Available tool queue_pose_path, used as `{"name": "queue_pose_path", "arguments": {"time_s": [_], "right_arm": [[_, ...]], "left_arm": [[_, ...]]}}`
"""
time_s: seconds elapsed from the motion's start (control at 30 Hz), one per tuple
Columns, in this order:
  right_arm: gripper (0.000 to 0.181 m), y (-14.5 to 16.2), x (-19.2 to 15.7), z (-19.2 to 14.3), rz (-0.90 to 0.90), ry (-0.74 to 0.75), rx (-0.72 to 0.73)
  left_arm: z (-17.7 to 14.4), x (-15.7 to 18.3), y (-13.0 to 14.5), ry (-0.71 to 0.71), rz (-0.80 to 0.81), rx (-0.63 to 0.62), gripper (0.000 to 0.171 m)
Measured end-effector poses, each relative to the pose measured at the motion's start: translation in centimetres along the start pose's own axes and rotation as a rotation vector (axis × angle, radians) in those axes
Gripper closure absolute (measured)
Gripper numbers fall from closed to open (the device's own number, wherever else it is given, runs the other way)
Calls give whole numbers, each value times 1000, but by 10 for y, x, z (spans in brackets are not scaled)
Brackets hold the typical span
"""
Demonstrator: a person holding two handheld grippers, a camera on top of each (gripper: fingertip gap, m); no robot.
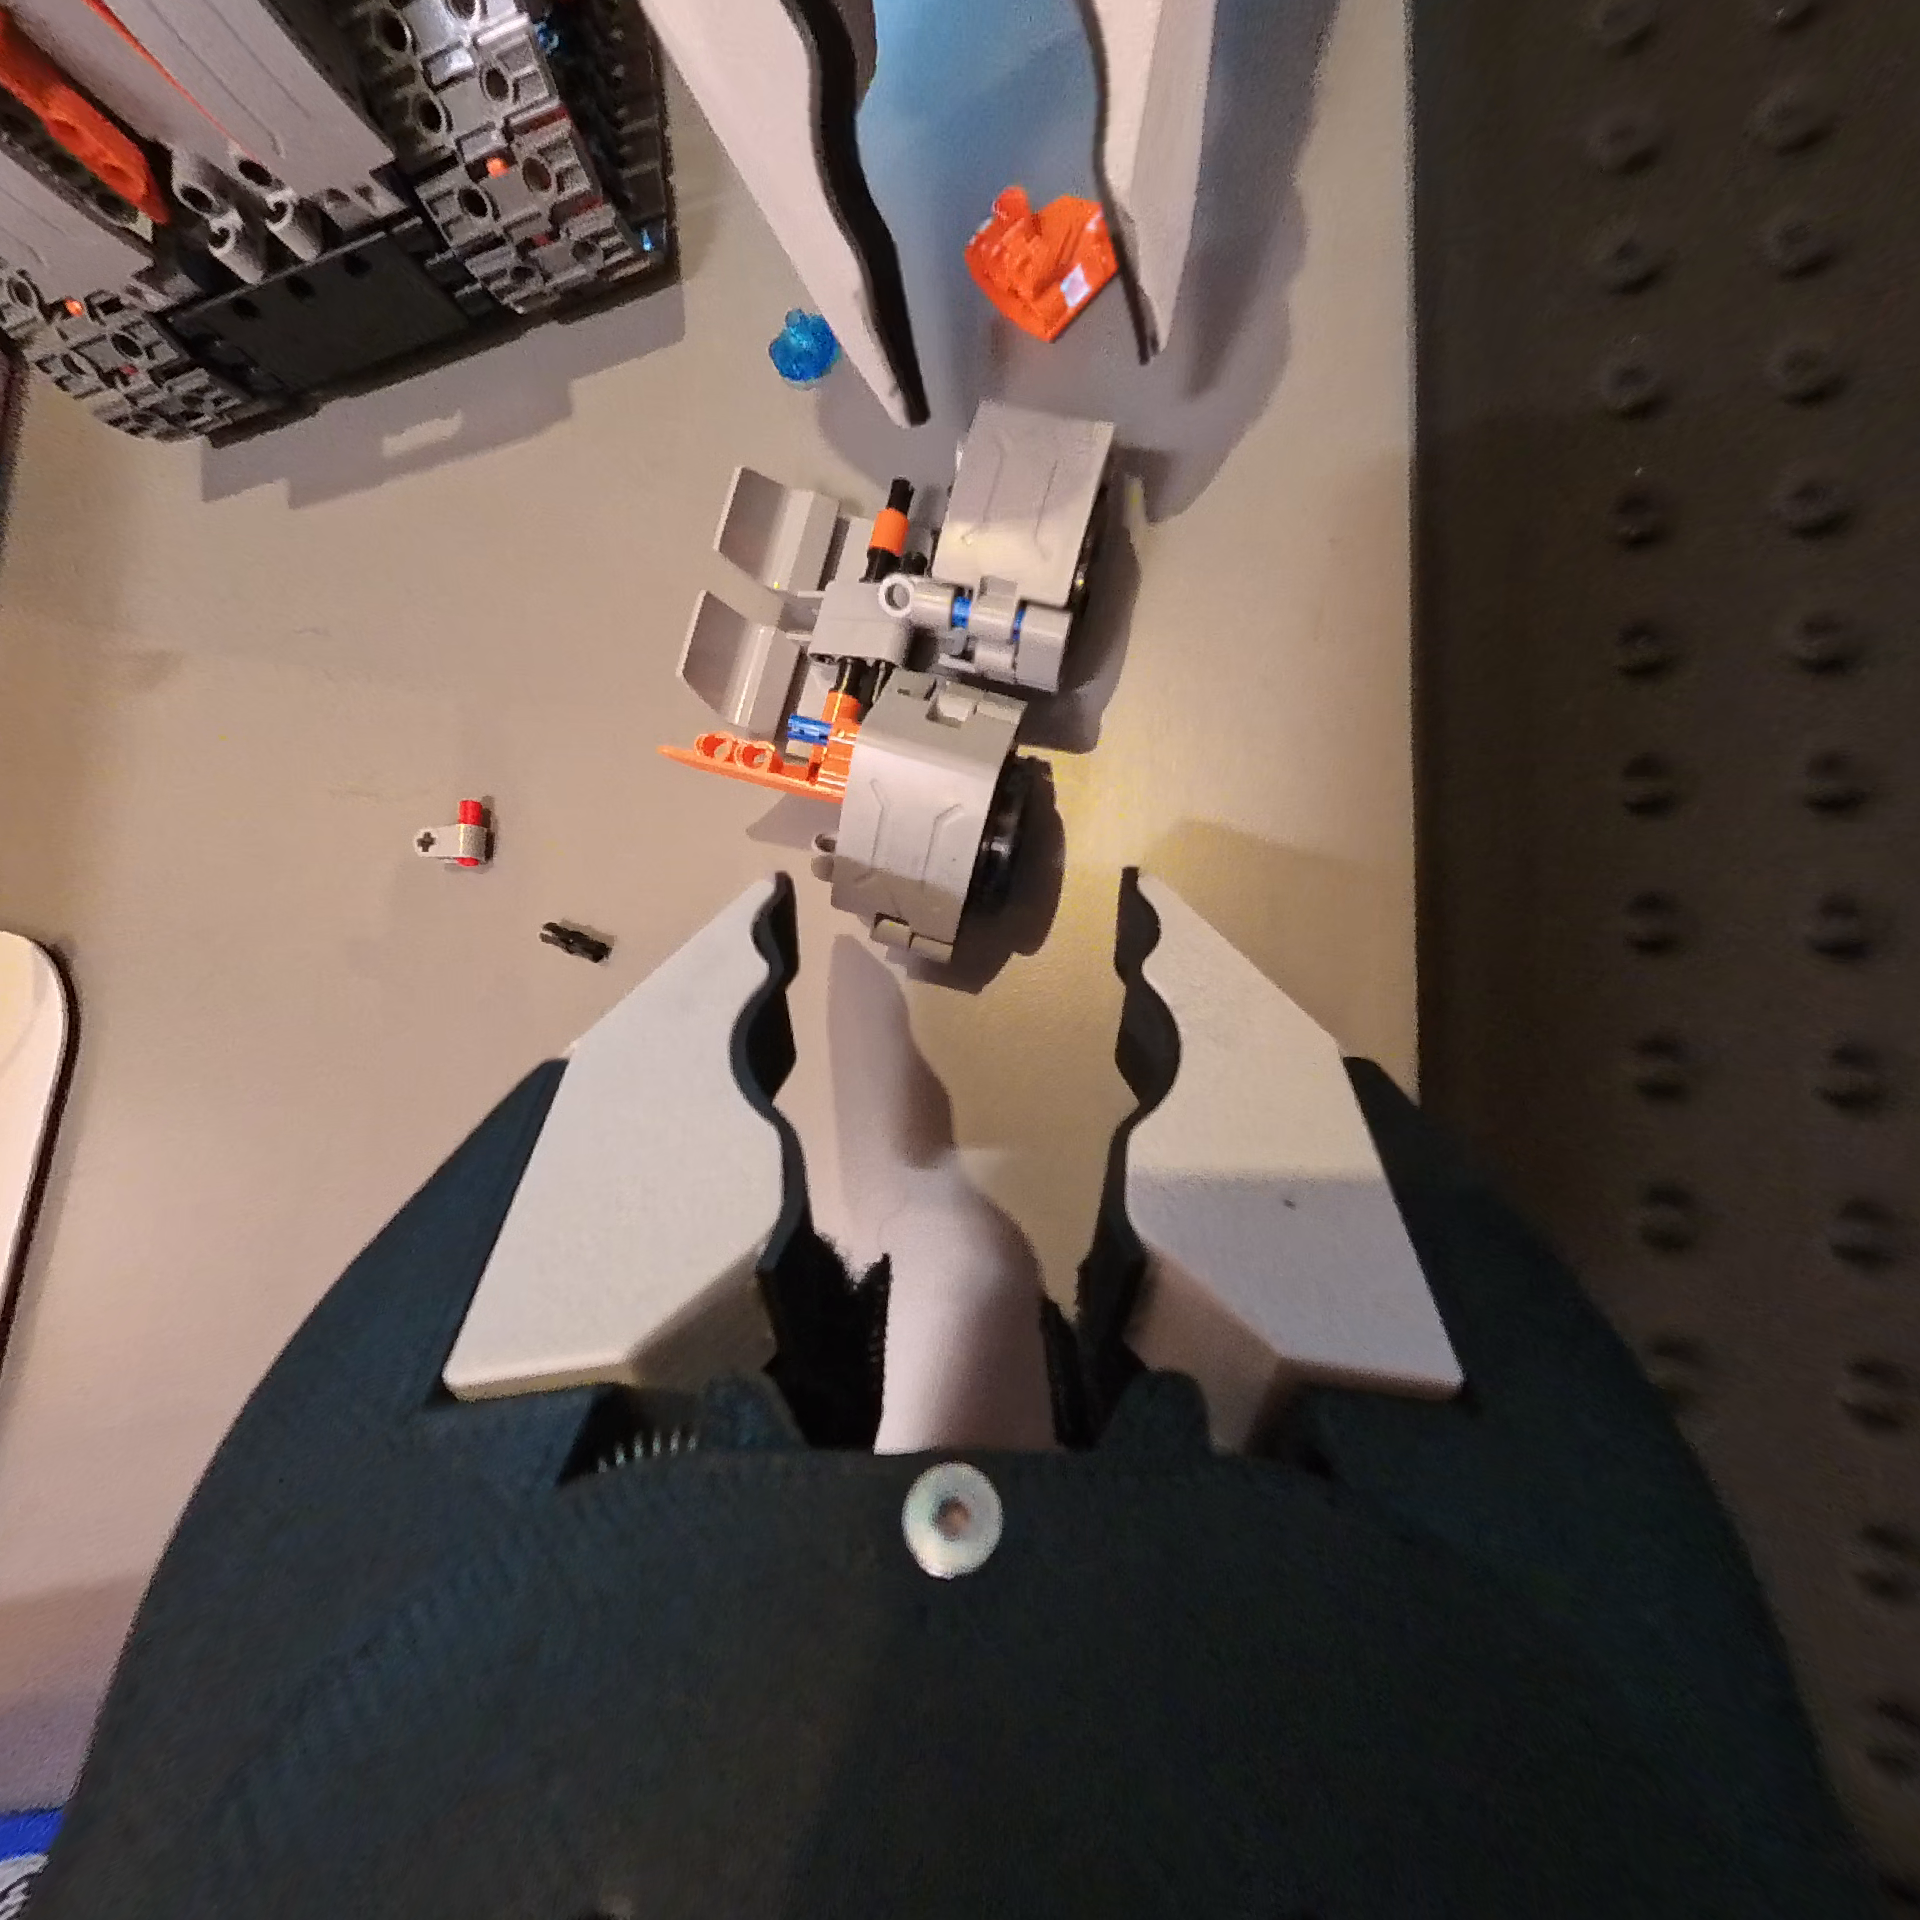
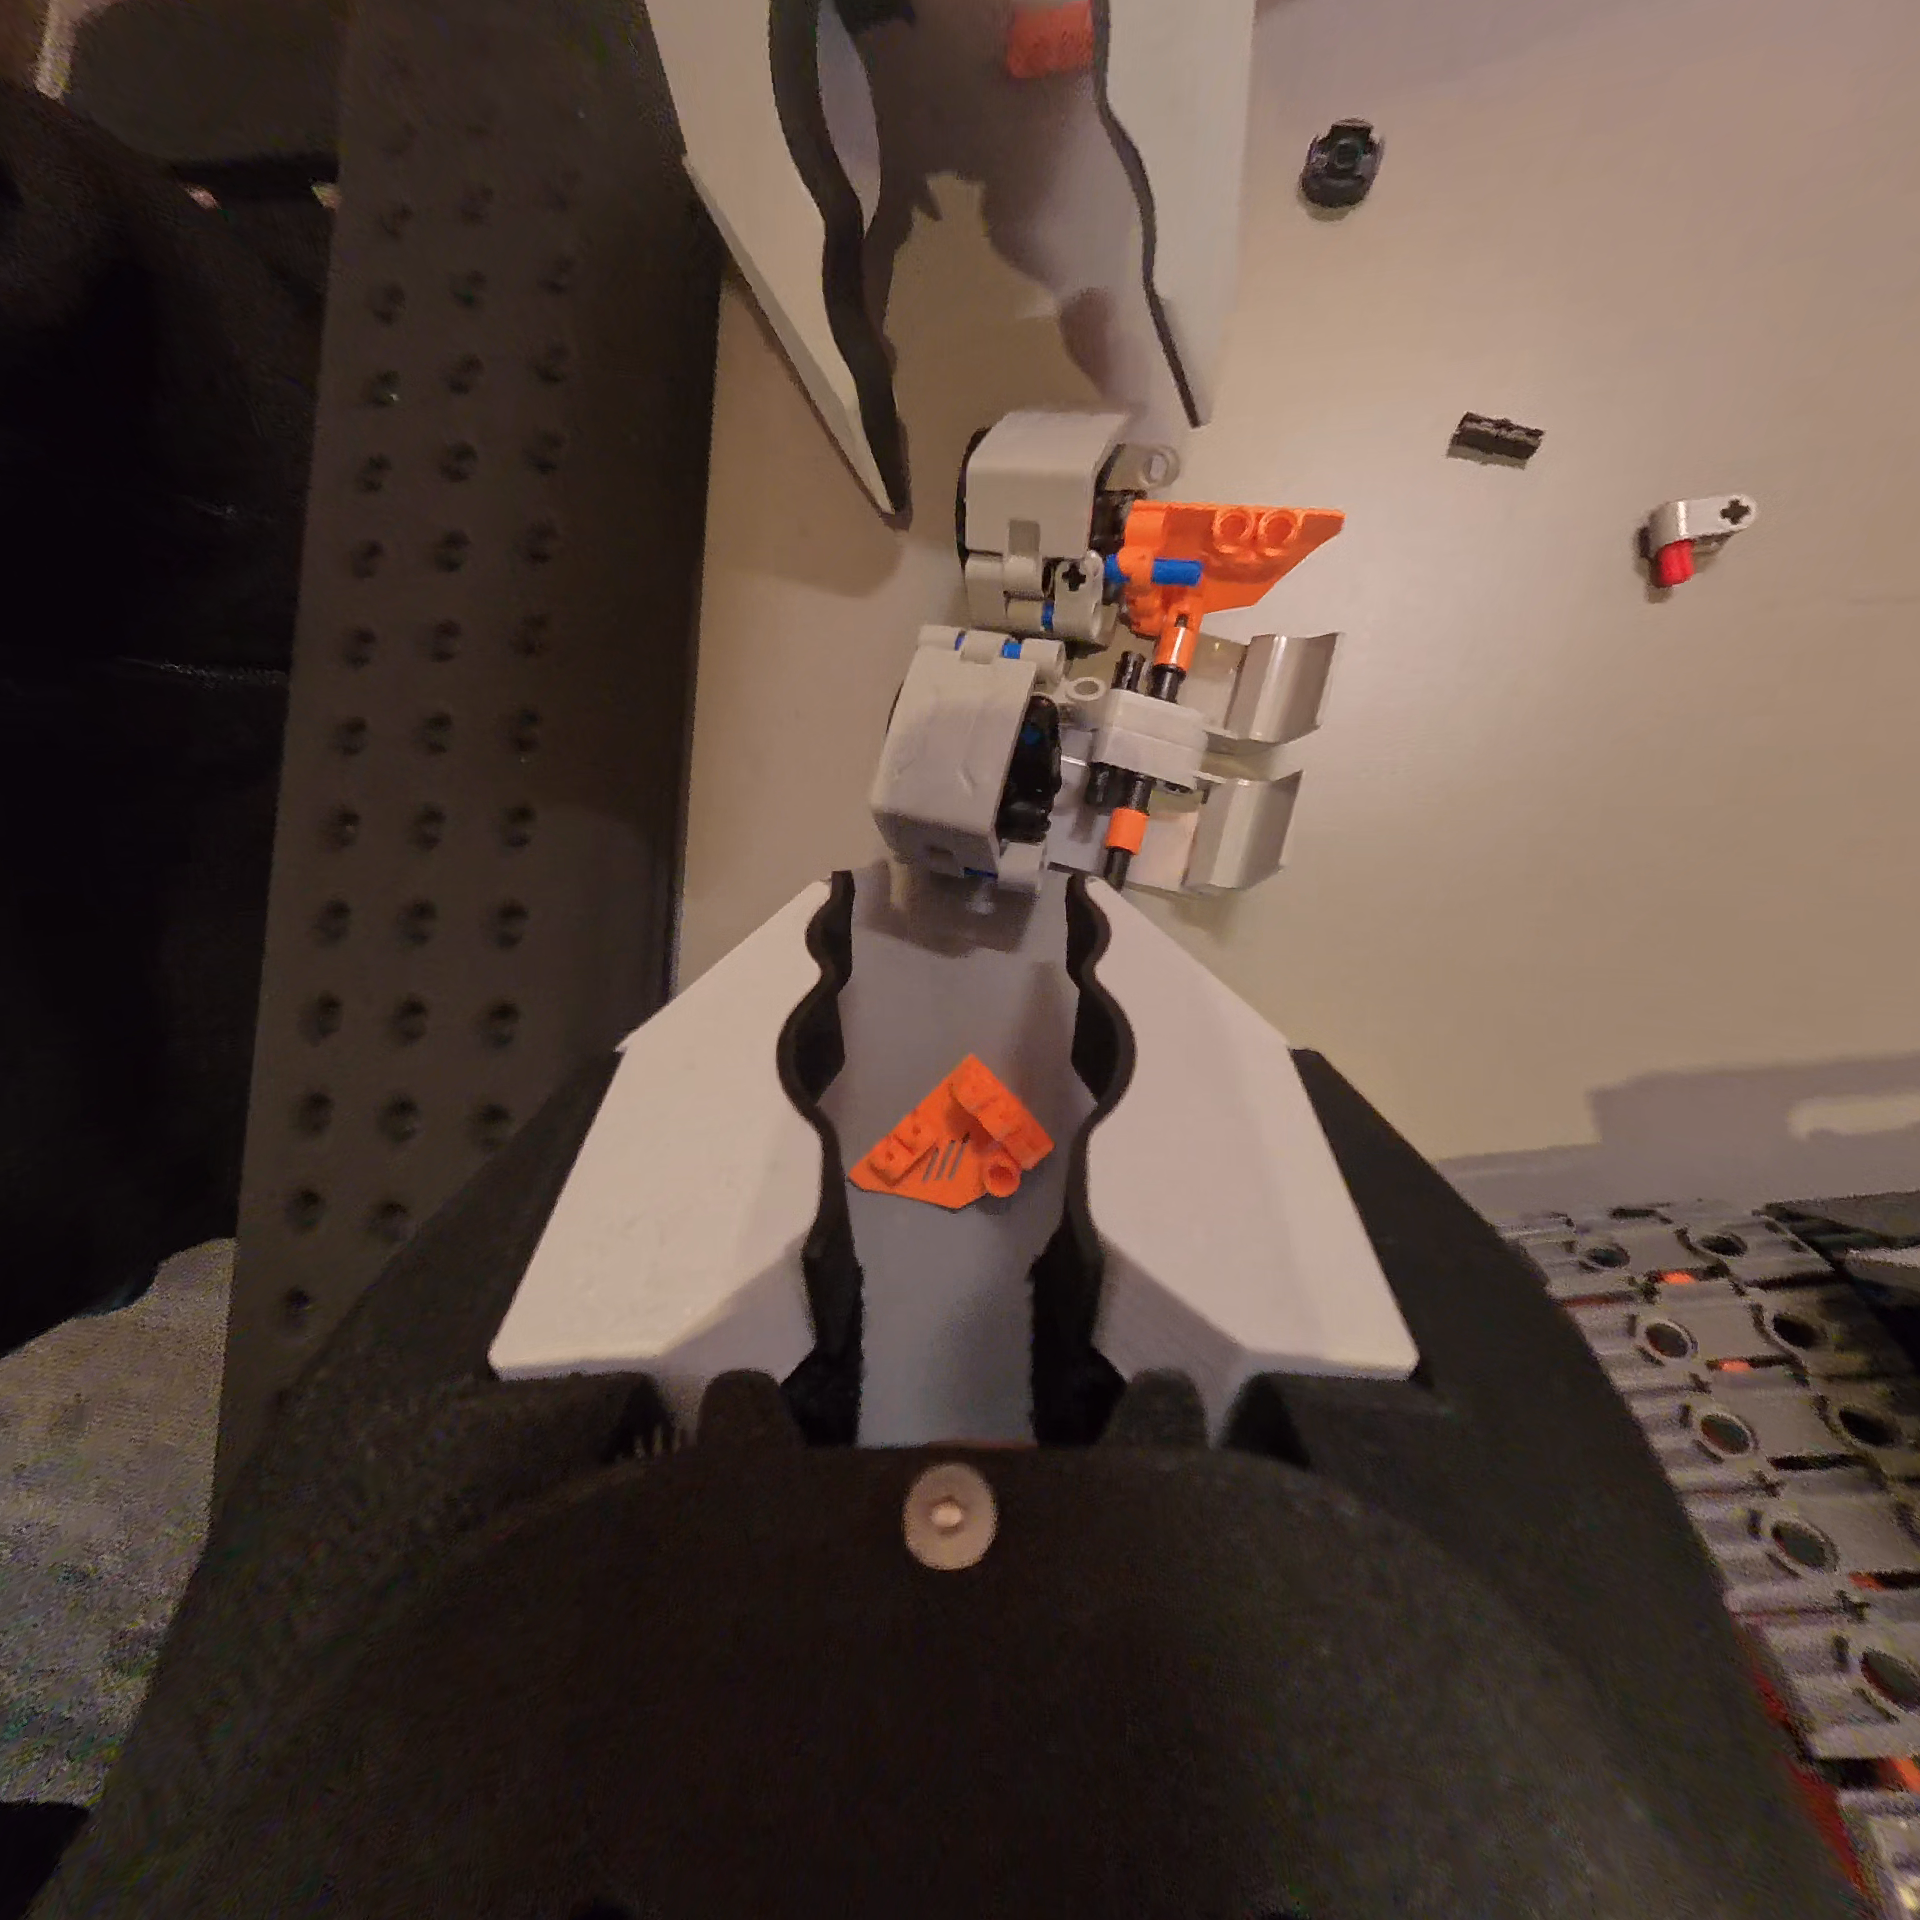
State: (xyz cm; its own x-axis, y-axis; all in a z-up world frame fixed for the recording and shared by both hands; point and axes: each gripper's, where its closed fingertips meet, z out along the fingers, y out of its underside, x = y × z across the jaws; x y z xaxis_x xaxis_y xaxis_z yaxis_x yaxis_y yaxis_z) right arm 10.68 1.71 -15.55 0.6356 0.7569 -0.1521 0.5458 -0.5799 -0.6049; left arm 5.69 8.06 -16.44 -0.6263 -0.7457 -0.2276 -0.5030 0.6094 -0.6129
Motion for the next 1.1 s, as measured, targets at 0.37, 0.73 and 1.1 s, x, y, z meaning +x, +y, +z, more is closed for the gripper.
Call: {"name": "queue_pose_path", "arguments": {"time_s": [0.37,0.73,1.1], "right_arm": [[143,-3,3,15,-66,117,-59],[148,-2,4,14,-74,124,-58],[152,-1,4,15,-115,132,-64]], "left_arm": [[6,-7,8,-27,27,-20,124],[9,-1,5,-13,41,0,140],[5,-5,3,-185,257,-37,140]]}}
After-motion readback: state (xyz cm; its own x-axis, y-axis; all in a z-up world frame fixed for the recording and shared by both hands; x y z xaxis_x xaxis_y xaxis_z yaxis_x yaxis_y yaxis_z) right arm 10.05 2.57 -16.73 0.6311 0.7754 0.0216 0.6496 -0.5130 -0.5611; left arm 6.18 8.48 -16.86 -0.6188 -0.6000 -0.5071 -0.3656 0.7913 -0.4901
